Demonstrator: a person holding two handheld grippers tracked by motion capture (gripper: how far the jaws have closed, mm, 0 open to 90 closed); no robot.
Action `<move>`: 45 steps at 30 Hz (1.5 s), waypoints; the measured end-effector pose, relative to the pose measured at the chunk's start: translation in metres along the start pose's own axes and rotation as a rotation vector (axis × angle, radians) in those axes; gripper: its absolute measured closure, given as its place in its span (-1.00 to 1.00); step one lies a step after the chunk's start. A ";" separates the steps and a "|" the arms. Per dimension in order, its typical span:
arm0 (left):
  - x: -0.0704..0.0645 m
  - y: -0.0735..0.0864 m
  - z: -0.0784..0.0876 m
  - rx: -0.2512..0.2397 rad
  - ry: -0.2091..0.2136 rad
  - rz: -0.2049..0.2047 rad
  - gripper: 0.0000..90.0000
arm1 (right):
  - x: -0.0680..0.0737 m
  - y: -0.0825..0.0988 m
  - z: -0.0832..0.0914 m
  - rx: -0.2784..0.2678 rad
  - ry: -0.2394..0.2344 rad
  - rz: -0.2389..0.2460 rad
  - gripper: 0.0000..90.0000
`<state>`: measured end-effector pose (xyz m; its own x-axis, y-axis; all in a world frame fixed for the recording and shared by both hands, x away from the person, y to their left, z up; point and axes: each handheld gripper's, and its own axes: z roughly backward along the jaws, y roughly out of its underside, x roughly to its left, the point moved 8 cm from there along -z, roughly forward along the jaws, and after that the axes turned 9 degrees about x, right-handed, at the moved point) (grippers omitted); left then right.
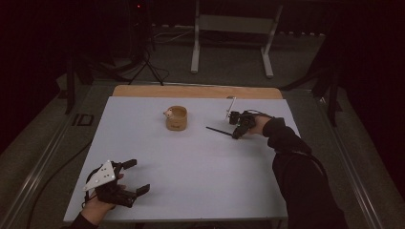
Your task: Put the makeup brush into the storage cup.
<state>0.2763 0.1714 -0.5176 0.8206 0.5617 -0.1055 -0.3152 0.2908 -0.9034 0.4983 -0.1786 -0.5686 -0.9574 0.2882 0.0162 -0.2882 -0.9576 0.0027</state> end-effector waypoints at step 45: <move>0.000 -0.001 -0.002 0.013 -0.019 -0.013 -0.98 | 0.051 0.010 0.031 -0.039 -0.083 0.091 0.87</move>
<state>0.2774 0.1691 -0.5175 0.8156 0.5722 -0.0863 -0.3112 0.3081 -0.8990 0.4471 -0.1731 -0.5366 -0.9755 0.1972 0.0976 -0.2019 -0.9785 -0.0411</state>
